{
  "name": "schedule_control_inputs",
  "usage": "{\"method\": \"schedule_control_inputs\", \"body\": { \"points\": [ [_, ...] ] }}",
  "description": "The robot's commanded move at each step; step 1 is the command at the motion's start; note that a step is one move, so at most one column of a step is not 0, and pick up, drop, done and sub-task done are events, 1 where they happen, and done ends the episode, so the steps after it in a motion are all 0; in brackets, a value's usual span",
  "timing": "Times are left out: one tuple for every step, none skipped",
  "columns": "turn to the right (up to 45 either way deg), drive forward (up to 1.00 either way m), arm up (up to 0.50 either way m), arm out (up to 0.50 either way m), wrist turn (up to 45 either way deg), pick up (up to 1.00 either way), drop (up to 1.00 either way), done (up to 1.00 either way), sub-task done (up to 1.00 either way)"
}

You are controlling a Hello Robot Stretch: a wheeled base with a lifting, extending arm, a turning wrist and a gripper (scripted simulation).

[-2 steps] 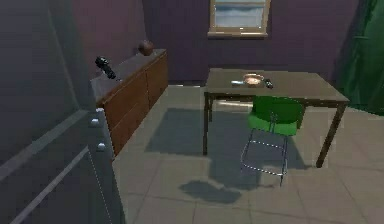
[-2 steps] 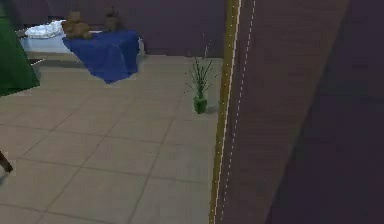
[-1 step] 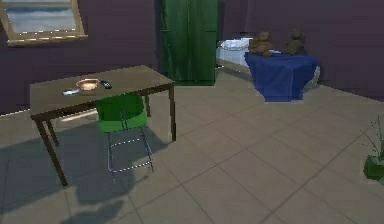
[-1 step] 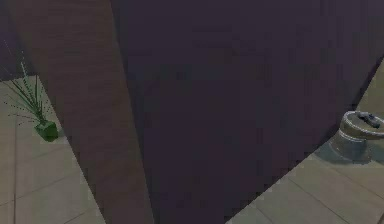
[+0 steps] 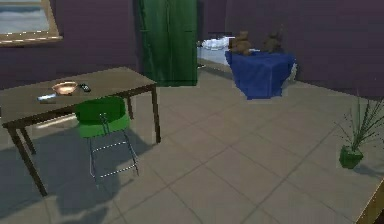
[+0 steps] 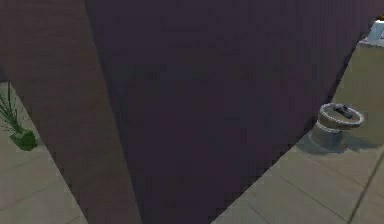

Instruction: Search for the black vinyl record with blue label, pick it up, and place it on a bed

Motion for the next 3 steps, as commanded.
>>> {"method": "schedule_control_inputs", "body": {
  "points": [
    [0.0, 0.65, 0.00, 0.00, 0.0, 0.00, 0.00, 0.00, 0.00],
    [45.0, 0.00, 0.00, 0.00, 0.0, 0.00, 0.00, 0.00, 0.00],
    [33.0, 0.00, 0.00, 0.00, 0.0, 0.00, 0.00, 0.00, 0.00]
  ]
}}
